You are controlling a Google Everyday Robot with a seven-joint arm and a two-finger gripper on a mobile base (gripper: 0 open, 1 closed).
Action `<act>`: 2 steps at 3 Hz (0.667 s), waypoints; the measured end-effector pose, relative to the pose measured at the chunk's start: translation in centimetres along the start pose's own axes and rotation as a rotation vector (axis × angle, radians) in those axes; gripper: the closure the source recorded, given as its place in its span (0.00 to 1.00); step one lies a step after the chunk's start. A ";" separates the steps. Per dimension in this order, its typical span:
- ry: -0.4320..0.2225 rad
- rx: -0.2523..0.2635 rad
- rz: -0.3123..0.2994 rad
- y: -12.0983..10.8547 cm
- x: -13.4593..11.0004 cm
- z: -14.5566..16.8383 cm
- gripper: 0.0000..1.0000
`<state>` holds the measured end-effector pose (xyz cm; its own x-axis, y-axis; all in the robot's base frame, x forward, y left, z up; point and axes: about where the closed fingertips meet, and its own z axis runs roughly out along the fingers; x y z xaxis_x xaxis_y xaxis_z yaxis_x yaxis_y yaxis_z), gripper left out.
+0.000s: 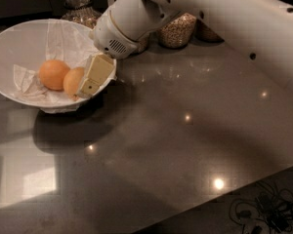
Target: Pick orange from white bowl
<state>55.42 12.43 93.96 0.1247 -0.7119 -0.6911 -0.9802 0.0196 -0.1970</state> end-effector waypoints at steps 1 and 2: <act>0.033 0.001 0.024 -1.2 0.6 1.0 0.06; 0.048 0.001 0.043 -2.1 1.0 1.8 0.10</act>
Offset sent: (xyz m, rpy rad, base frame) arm 0.0409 0.0047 -0.0242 -0.0531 0.0486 -0.0664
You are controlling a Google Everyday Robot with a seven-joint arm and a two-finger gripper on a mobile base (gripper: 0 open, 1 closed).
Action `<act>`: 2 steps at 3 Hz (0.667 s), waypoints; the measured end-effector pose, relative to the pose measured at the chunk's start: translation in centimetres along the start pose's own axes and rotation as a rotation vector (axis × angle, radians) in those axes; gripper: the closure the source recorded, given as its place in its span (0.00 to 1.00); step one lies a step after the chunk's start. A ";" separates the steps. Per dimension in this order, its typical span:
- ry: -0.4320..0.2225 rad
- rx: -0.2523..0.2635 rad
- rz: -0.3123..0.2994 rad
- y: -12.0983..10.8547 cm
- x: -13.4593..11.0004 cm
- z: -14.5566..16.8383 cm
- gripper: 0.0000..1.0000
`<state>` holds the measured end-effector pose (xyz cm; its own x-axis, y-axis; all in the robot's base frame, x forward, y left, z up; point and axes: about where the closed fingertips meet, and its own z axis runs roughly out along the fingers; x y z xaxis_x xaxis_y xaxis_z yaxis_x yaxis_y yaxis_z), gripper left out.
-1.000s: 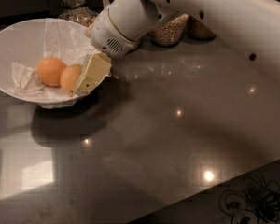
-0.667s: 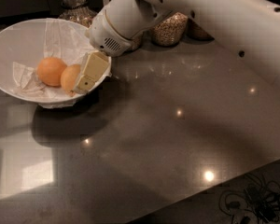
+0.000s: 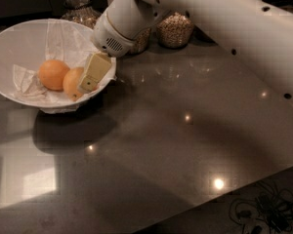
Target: Pick orange from white bowl
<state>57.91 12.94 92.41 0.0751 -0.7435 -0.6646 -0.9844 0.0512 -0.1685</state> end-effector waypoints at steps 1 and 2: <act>0.006 -0.007 0.010 -0.5 0.1 0.8 0.18; 0.009 -0.031 0.008 -0.4 -0.2 2.1 0.20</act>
Offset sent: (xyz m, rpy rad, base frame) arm 0.0094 0.0255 -0.0205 -0.0136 0.0452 0.0274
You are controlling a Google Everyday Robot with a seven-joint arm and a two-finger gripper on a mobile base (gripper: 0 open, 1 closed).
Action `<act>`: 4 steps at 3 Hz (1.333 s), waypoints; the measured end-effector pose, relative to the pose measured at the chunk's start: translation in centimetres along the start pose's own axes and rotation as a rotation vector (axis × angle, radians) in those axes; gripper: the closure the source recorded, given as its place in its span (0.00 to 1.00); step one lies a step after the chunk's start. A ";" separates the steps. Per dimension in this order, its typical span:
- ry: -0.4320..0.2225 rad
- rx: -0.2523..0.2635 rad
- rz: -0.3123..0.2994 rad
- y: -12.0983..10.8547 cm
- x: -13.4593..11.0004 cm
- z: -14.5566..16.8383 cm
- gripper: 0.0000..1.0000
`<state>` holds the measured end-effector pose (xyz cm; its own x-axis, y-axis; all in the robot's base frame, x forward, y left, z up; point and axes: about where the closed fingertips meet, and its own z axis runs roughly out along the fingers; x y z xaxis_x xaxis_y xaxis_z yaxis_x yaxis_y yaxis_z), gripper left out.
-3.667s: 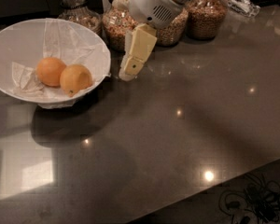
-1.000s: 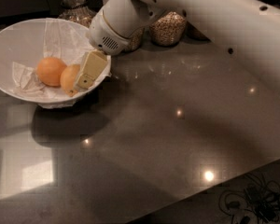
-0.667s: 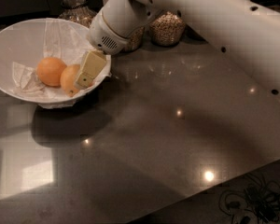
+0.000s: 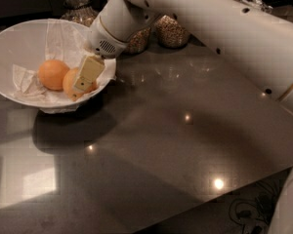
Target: Pick orange from white bowl
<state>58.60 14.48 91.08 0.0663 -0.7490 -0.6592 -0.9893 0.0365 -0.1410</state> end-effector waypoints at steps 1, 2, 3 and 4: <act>0.007 -0.025 -0.003 0.2 -0.2 1.5 0.22; 0.010 -0.053 -0.004 0.4 -0.2 2.9 0.24; 0.011 -0.069 0.001 0.6 -0.1 3.7 0.24; 0.012 -0.075 0.007 0.6 0.2 4.1 0.27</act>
Offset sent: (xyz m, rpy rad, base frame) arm 0.0006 0.0293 -0.0306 -0.0174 0.0588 0.0511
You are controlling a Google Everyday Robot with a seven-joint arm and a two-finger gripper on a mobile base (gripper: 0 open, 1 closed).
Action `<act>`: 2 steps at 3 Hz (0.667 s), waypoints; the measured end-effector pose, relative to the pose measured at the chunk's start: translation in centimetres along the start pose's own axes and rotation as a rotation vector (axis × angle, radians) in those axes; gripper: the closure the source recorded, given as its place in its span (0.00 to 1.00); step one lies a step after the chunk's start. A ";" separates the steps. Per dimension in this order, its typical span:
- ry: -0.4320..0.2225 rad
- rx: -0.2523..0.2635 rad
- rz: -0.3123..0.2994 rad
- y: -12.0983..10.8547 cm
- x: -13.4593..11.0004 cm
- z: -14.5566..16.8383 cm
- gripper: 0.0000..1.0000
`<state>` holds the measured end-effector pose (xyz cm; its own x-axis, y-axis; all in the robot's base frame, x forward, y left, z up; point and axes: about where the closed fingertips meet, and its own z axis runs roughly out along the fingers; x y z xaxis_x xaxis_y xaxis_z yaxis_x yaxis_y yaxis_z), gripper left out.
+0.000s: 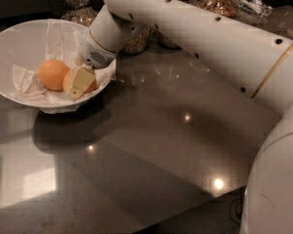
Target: Pick orange from white bowl
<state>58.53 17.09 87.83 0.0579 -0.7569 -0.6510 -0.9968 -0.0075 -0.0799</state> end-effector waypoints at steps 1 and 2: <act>-0.002 -0.009 0.011 0.0 0.4 0.5 0.46; -0.003 -0.013 0.018 0.0 0.7 0.7 0.69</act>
Offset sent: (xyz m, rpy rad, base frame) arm 0.0030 -0.0070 -0.0164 0.0103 0.0390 -0.0198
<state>58.58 16.99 86.88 0.0405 -0.7548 -0.6548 -0.9983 -0.0025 -0.0589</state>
